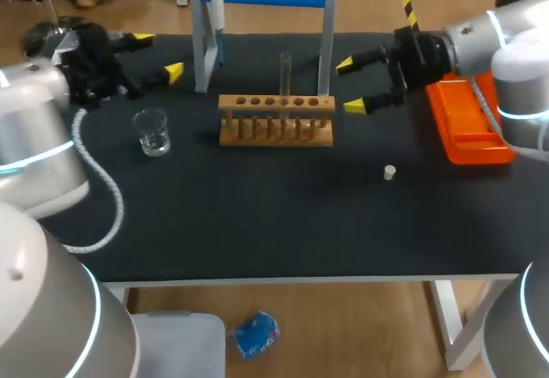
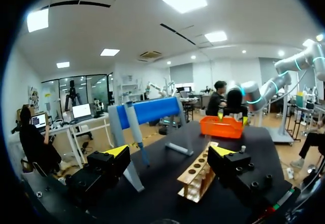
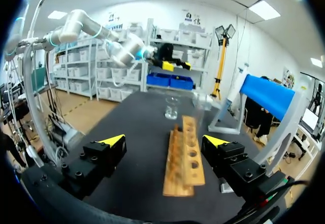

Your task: Invert the test tube, pick up the pipette, mount the tip to pipette, aspirate from beaker and dispense into the tube, eject the tip, return the pipette, and cap with the stopper.

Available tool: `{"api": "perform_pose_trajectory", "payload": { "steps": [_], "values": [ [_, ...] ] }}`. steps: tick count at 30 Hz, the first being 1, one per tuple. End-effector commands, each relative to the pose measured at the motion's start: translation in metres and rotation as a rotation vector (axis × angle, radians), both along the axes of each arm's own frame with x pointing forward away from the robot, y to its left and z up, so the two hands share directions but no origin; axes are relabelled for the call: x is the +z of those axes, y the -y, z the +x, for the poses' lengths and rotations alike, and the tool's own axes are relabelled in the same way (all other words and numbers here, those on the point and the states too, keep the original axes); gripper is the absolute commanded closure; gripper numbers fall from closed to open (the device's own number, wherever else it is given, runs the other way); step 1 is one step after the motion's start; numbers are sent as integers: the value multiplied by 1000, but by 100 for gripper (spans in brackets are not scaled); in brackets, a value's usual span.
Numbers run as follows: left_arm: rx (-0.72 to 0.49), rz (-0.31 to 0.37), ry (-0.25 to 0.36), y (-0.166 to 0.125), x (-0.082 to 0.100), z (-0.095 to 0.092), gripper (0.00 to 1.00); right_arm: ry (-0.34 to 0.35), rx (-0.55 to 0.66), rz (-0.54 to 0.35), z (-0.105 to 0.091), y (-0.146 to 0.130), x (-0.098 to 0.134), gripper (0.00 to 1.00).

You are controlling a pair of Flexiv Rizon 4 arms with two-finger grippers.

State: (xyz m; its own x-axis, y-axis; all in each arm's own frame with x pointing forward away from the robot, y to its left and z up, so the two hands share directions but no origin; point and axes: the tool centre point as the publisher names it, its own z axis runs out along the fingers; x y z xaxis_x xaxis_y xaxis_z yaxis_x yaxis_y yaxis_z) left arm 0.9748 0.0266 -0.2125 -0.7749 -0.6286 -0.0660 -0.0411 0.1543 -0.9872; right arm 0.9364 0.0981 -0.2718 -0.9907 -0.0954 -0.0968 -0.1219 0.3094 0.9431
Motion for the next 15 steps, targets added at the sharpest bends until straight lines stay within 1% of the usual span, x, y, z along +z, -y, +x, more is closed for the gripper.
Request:
{"api": "perform_pose_trajectory", "payload": {
  "steps": [1, 2, 4, 5, 7, 8, 9, 10, 15],
  "values": [
    [-2, -7, 11, -32, -1, 1, 0, 3, -41, 29, -33, 6, 10, 0],
    [0, -19, 4, -39, -2, 3, 0, -7, -42, 47, -40, 5, 12, 0],
    [27, -15, 4, -52, -5, 8, 0, -2, -53, 61, -52, 5, 13, 0],
    [36, -24, 1, -58, -7, 10, 0, -1, -56, 67, -60, 3, 14, 0],
    [54, -30, -13, -69, -11, 14, 0, -10, -56, 88, -73, 2, 15, 0],
    [54, -30, -13, -69, -11, 14, 0, -17, -57, 102, -79, 1, 14, 0],
    [54, -30, -13, -69, -11, 14, 0, -24, -36, 139, -85, 0, 14, 0],
    [54, -30, -13, -69, -11, 14, 0, -19, -33, 138, -89, 0, 15, 0],
    [54, -30, -13, -69, -11, 14, 0, -19, -33, 138, -89, 0, 15, 0]
  ]
}}
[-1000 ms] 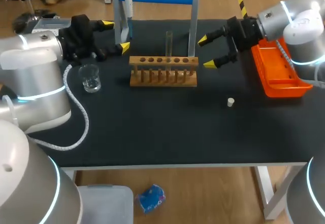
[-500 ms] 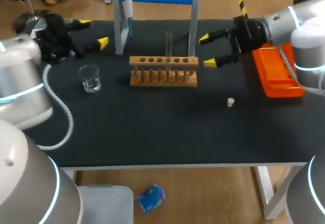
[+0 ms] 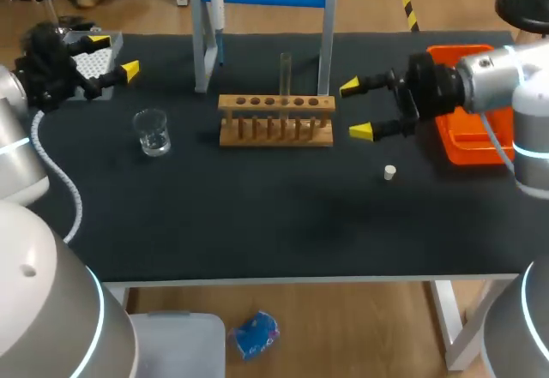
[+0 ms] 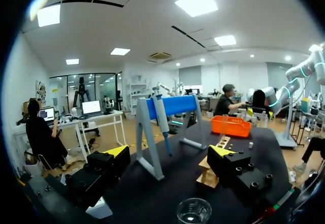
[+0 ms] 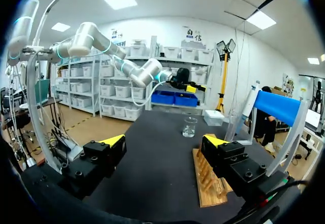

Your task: Invert the test tube, pick up the pipette, mount the tip to pipette, aspirate from beaker and dispense into the tube, eject the tip, return the pipette, and cap with the stopper.

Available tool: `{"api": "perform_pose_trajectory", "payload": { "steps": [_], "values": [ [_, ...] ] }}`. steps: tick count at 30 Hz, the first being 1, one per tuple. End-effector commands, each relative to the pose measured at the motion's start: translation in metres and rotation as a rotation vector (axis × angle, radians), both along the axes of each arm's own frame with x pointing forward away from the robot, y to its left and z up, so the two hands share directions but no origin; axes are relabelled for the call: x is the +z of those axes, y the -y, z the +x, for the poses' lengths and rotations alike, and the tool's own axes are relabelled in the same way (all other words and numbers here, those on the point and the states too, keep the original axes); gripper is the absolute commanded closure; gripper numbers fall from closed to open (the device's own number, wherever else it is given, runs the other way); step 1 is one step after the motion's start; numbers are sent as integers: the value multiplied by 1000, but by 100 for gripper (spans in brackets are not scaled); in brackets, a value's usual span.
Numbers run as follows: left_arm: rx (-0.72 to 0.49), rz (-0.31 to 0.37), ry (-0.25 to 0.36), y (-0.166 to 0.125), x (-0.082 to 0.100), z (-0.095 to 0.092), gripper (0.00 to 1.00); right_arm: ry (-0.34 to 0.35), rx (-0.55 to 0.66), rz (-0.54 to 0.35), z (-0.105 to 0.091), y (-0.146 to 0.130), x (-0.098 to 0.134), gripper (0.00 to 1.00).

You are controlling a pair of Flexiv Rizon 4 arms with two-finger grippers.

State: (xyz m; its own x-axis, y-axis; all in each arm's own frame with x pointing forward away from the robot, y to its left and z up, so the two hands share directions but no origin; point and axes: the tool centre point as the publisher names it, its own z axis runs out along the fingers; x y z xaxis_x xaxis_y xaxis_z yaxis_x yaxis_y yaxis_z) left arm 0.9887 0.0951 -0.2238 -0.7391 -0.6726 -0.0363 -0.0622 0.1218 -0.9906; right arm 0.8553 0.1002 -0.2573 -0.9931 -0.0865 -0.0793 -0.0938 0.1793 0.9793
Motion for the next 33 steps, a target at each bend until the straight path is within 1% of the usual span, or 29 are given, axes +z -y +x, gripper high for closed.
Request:
{"api": "perform_pose_trajectory", "payload": {
  "steps": [1, 7, 8, 9, 11, 13, 14, 16, 18, 20, 21, 25, 26, 28, 30, 31, 33],
  "values": [
    [-2, 0, 0, 0, 0, 0, 0, 8, -36, 3, -8, 2, 0, 0],
    [-2, 0, 0, 0, 0, 0, 0, 8, -36, 3, -8, 2, 0, 0],
    [-2, 0, 0, 0, 0, 0, 0, -14, -21, 37, -8, 2, 0, 0],
    [4, -2, -1, -4, -2, 2, 0, -29, -5, 51, -10, 1, -2, 0],
    [25, -52, 9, -12, -3, 5, 0, -42, 21, 54, -15, -1, -8, 0],
    [29, -43, 10, -19, -4, 7, 0, -67, 41, 91, -21, -1, -12, 0],
    [37, -64, 6, -22, -5, 8, 0, -76, 44, 104, -24, 0, -14, 0],
    [43, -58, 13, -29, -5, 10, 0, -83, 49, 113, -29, 0, -18, 0],
    [57, -79, 13, -35, -5, 12, 0, -90, 47, 118, -34, 1, -21, 0],
    [75, -65, 17, -43, -6, 15, 0, -92, 41, 121, -38, 3, -23, 0],
    [84, -73, 17, -46, -6, 17, 0, -94, 38, 123, -40, 4, -24, 0],
    [112, -69, 25, -57, -7, 21, 0, -99, 39, 138, -49, 7, -25, 0],
    [120, -57, 27, -60, -8, 23, 0, -102, 41, 140, -50, 7, -26, 0],
    [135, -43, 29, -66, -11, 26, 0, -110, 69, 147, -54, 6, -27, 0],
    [174, -30, 23, -74, -14, 28, 0, -119, 130, 161, -61, 4, -28, 0],
    [197, -9, 10, -79, -17, 29, 0, -114, 143, 162, -64, 3, -28, 0],
    [197, -9, 10, -79, -17, 29, 0, -114, 143, 162, -64, 3, -28, 0]
  ]
}}
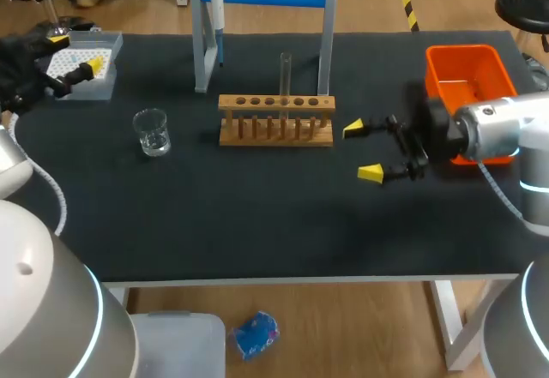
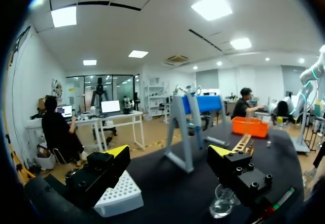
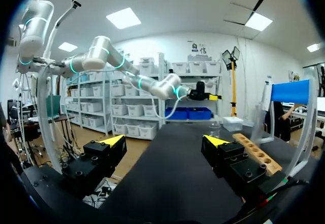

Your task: Invert the test tube, pick up the pipette, mount the tip to pipette, aspirate from beaker and dispense into the tube, eject the tip, return the pipette, and cap with the stopper.

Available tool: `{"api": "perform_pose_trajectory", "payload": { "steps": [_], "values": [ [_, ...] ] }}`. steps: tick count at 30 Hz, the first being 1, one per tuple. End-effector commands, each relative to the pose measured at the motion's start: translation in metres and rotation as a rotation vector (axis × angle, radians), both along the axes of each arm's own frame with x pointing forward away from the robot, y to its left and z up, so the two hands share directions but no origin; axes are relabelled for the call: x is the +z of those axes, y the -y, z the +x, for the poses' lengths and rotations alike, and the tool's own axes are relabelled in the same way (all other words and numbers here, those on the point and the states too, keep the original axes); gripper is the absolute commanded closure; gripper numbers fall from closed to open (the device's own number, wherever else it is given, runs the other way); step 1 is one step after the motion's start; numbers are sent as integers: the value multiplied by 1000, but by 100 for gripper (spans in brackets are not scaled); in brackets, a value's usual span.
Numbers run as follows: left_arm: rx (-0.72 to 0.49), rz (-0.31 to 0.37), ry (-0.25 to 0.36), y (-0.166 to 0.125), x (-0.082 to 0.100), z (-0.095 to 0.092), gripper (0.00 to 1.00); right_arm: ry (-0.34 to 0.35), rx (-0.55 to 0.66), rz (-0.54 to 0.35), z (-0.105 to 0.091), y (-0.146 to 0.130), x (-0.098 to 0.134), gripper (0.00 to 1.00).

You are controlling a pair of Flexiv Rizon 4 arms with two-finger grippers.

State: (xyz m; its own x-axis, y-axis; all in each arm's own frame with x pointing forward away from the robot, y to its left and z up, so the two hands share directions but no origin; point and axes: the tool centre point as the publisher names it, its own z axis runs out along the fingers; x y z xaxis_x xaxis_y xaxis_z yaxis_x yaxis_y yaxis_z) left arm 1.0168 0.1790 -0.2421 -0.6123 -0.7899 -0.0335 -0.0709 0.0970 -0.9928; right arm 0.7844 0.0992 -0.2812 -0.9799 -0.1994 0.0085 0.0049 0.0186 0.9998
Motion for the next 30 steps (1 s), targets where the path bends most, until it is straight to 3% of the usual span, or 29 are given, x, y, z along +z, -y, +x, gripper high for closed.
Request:
{"api": "perform_pose_trajectory", "payload": {
  "steps": [1, 11, 13, 15, 17, 23, 30],
  "values": [
    [25, 4, -1, 5, 2, 1, 0, -1, 24, 7, 7, 2, -4, 0],
    [25, 4, -1, 5, 2, 1, 0, -1, 24, 7, 7, 2, -4, 0],
    [43, -13, -51, 0, -7, 12, 0, -1, 24, 7, 7, 2, -4, 0],
    [52, 46, -94, -6, -14, 20, 0, -1, 24, 7, 7, 2, -4, 0],
    [71, 61, -138, -13, -19, 29, 0, -1, 24, 7, 7, 2, -4, 0],
    [101, 114, -197, -29, -41, 54, 0, -1, 24, 7, 7, 2, -4, 0],
    [131, 101, -272, -44, -66, 83, 0, -1, 24, 7, 7, 2, -4, 0]
  ]
}}
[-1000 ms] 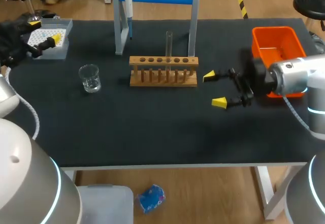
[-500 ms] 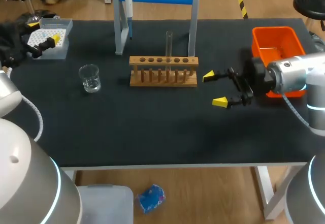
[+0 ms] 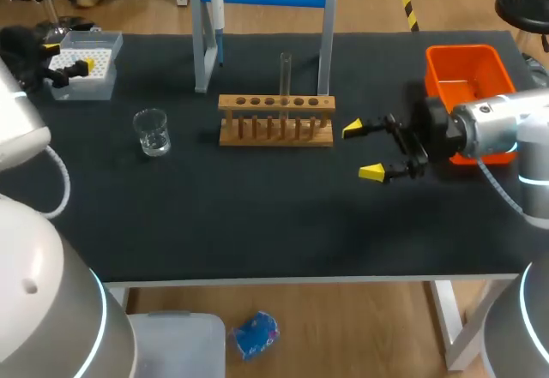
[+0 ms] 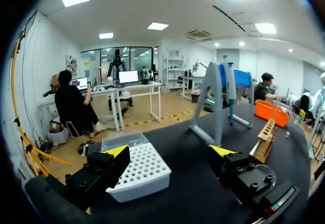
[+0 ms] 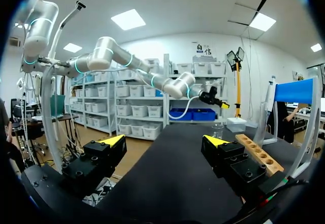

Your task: Invert the test tube, pick up the pipette, mount the tip to pipette, aspirate from beaker and dispense into the tube, eject the tip, return the pipette, and cap with the stopper.

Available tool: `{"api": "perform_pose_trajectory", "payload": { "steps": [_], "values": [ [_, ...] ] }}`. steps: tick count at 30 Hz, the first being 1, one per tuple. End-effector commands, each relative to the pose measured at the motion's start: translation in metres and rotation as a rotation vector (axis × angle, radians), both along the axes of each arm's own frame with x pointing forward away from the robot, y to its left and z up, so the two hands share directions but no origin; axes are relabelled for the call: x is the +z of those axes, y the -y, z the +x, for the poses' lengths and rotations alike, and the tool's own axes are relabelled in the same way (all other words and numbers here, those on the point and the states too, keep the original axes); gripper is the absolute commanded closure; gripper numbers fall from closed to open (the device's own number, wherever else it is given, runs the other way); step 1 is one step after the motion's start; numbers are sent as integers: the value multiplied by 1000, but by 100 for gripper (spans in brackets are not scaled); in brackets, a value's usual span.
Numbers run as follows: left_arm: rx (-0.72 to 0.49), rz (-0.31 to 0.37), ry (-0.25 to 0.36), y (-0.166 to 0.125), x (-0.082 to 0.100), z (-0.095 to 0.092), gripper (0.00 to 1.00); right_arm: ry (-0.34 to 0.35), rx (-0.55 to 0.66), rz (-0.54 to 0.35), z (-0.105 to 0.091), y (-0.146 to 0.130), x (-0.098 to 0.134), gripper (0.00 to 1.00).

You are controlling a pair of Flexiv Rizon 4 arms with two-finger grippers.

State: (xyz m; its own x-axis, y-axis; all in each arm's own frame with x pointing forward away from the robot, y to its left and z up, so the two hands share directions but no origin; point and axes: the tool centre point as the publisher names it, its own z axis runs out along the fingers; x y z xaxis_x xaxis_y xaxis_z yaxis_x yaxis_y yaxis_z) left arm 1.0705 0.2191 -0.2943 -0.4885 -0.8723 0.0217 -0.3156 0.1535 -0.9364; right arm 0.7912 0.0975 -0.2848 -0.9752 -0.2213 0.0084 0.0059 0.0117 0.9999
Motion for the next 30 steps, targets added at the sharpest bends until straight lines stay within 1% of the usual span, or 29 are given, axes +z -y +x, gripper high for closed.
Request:
{"api": "perform_pose_trajectory", "payload": {
  "steps": [1, 5, 7, 13, 14, 16, 20, 21, 22, 23, 26, 28, 30],
  "values": [
    [-16, 16, -43, -6, -16, 32, 0, 0, 1, 0, 0, 0, 0, 0],
    [-11, 27, -61, -16, -28, 43, 0, 0, 1, 0, 0, 0, 0, 0],
    [-3, 44, -62, -20, -32, 47, 0, 0, 1, 0, 0, 0, 0, 0],
    [21, 55, -69, -34, -40, 60, 0, 0, 1, 0, 0, 0, 0, 0],
    [24, 61, -71, -36, -41, 62, 3, 0, 1, 0, 0, 0, 0, 0],
    [28, 65, -73, -40, -43, 67, 2, 0, 1, 0, 0, 0, 0, 0],
    [36, 76, -80, -46, -49, 73, 7, 0, 1, 0, 0, 0, 0, 0],
    [38, 77, -81, -47, -51, 75, 9, 0, 1, 0, 0, 0, 0, 0],
    [40, 78, -83, -48, -52, 77, 15, 0, 1, 0, 0, 0, 0, 0],
    [42, 80, -85, -49, -53, 79, 17, 0, 1, 0, 0, 0, 0, 0],
    [50, 82, -93, -51, -55, 81, 16, 0, 1, 0, 0, 0, 0, 0],
    [53, 83, -94, -51, -56, 83, 21, 0, 1, 0, 0, 0, 0, 0],
    [53, 85, -95, -52, -58, 86, 21, 0, 1, 0, 0, 0, 0, 0]
  ]
}}
